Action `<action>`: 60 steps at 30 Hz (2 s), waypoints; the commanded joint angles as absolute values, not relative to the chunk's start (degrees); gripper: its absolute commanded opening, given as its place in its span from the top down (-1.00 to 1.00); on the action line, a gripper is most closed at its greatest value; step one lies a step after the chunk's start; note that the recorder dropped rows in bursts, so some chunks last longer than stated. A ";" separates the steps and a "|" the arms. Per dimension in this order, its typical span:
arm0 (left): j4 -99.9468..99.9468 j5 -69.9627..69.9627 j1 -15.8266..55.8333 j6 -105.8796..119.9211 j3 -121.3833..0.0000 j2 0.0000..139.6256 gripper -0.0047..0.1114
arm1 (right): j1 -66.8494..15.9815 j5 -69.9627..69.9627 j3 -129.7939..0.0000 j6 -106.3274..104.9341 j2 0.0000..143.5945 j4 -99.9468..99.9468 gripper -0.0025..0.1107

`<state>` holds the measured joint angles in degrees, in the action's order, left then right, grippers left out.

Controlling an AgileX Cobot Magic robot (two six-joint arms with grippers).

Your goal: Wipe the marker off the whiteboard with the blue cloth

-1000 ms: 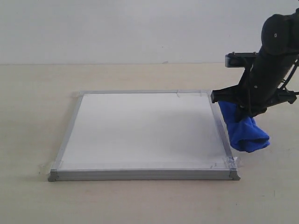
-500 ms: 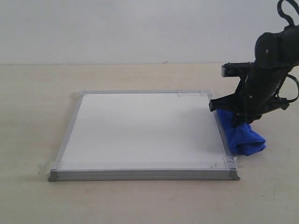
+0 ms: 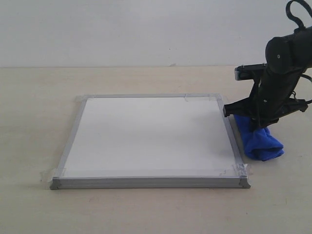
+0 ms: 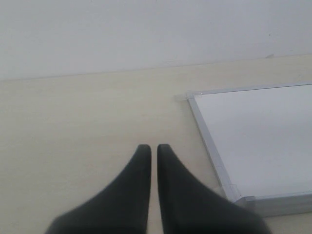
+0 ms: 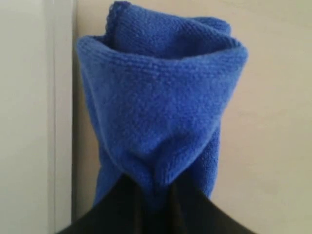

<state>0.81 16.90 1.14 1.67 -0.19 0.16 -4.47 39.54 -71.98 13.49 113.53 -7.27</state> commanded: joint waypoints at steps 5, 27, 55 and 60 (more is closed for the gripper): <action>0.47 16.97 1.38 1.79 0.00 0.00 0.84 | -4.00 40.50 -71.99 8.51 113.24 -2.39 0.96; 0.47 16.97 1.38 1.79 0.00 0.00 0.84 | -4.00 39.68 -71.99 12.55 113.24 -5.00 -0.35; 0.47 16.97 1.38 1.79 0.00 0.00 0.84 | -4.00 59.28 -75.03 -2.28 87.24 2.96 0.96; 0.47 16.97 1.38 1.79 0.00 0.00 0.84 | -4.00 49.36 -63.81 -7.93 75.95 11.02 0.96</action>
<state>0.81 16.90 1.14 1.67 -0.19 0.16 -4.47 54.41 -69.49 -4.01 81.96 6.98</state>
